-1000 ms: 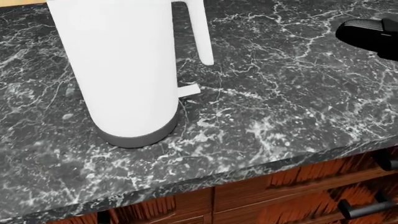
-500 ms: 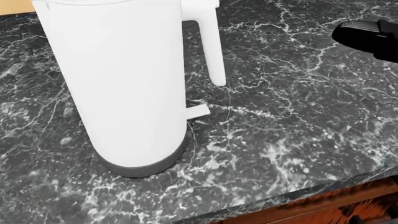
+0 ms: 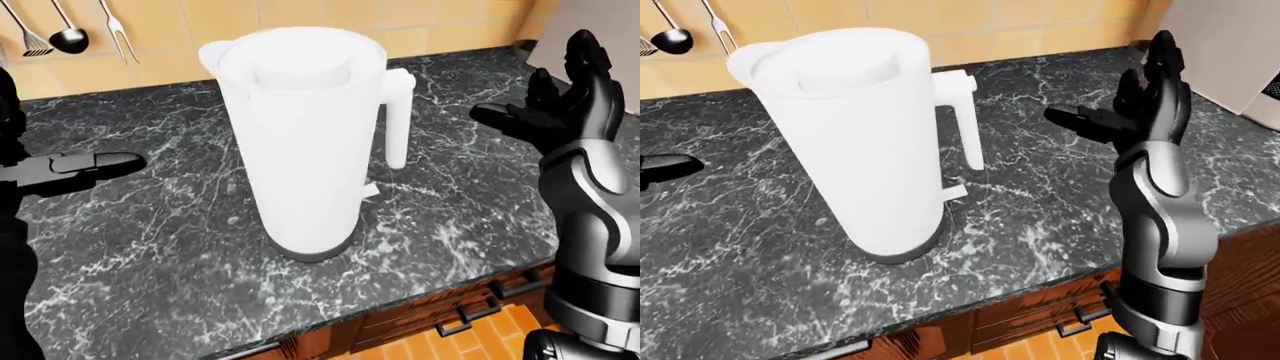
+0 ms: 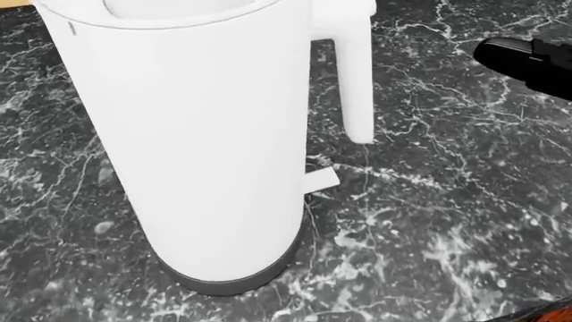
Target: Press the button to open the lid of the electric kettle.
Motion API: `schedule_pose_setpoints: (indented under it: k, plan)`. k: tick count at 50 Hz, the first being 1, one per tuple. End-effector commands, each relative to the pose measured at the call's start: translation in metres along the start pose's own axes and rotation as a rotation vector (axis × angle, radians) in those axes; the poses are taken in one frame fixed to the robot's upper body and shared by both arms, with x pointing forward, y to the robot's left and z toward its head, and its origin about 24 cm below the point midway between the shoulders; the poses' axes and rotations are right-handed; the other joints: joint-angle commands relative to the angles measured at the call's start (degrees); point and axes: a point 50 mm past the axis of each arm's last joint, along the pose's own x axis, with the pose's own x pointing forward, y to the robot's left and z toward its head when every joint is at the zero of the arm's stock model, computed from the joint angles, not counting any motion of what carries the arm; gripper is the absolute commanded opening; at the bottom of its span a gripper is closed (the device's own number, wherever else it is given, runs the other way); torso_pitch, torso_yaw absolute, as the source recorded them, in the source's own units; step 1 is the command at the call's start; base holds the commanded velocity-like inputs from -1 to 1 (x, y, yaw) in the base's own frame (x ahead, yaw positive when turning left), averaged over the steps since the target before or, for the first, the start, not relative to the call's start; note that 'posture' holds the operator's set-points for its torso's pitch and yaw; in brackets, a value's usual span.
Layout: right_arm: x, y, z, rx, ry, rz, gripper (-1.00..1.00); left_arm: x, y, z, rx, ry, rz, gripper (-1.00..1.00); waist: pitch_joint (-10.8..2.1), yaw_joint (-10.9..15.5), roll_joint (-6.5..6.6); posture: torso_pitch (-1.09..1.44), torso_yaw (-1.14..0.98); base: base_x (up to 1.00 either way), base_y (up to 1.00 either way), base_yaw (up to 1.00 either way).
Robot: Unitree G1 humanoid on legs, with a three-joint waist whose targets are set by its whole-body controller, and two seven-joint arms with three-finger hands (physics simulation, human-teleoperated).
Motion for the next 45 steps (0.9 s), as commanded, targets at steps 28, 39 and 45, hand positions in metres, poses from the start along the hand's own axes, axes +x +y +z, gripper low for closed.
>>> schedule_pose_setpoints:
  k: [28,39,45]
  plan:
    - [0.009,-0.013,0.044,0.063,-0.125,-0.113,1.0,-0.001,0.002,0.022,0.017,-0.116,0.023,1.0,-0.62,-0.73,1.81,0.0,0.0,0.0,0.0,0.48]
    - [0.007,-0.011,0.042,-0.011,-0.094,-0.035,1.0,-0.002,0.004,0.021,0.018,-0.125,0.035,1.0,-1.08,-0.71,0.29,0.0,0.0,0.0,0.0,0.0]
    - [0.009,-0.01,0.044,-0.02,-0.104,-0.021,1.0,-0.003,0.004,0.023,0.005,-0.121,0.02,1.0,-1.27,-0.24,0.04,0.0,0.0,0.0,0.0,0.0]
